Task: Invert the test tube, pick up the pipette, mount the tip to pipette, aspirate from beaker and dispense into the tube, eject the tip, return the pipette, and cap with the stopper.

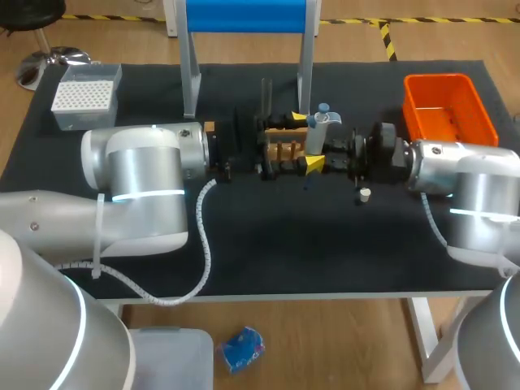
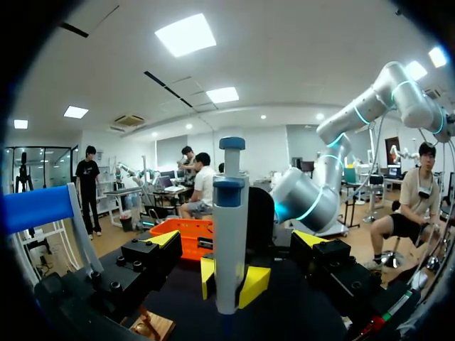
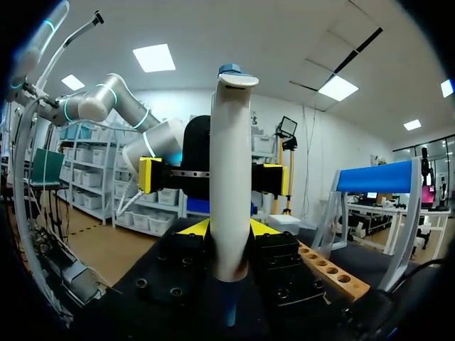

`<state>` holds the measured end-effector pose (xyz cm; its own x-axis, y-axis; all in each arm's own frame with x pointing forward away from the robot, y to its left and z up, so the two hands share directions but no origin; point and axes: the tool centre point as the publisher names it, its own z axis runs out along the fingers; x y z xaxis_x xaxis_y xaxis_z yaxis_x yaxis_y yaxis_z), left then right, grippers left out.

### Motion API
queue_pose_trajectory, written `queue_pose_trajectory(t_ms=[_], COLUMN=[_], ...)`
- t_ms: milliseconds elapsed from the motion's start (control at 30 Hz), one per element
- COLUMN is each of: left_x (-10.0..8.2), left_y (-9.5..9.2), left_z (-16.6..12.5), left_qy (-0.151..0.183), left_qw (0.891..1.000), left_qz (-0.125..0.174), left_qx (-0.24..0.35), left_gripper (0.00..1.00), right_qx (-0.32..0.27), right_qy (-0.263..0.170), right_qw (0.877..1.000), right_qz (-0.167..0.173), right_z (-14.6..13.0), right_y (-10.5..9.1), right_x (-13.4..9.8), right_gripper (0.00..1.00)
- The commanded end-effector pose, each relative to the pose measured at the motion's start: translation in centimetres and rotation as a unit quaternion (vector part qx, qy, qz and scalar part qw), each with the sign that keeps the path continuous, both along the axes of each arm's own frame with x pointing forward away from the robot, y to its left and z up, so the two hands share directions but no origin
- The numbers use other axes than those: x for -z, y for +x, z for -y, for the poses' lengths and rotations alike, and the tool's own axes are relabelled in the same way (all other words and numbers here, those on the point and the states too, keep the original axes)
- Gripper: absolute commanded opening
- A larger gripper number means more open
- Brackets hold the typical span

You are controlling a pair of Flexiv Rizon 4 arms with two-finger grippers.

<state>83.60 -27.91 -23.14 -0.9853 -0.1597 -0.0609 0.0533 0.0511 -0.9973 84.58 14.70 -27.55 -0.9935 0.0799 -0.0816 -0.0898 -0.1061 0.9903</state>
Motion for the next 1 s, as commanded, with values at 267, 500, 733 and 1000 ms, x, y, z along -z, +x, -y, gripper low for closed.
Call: queue_pose_trajectory(t_ms=[267,500,733,1000], left_x=[0.06,0.06,0.06,0.06], left_y=[-0.22,-0.22,-0.22,-0.22], left_z=[0.20,0.20,0.20,0.20], left_qy=[0.000,0.000,0.000,0.000], left_qw=[1.000,1.000,1.000,1.000], left_qz=[0.001,0.001,0.001,0.001], left_qx=[-0.005,-0.005,-0.005,-0.005], left_gripper=[0.41,0.00,0.00,0.00], right_qx=[0.003,0.003,0.006,0.012], right_qy=[0.002,0.002,-0.009,-0.023], right_qw=[1.000,1.000,1.000,1.000], right_qz=[0.002,0.001,0.001,0.009], right_z=[-0.41,-0.47,-0.31,0.48], right_y=[-0.11,-0.24,-0.19,0.00], right_x=[-0.22,-0.15,-0.04,-0.12], right_gripper=[0.00,0.00,1.00,1.00])
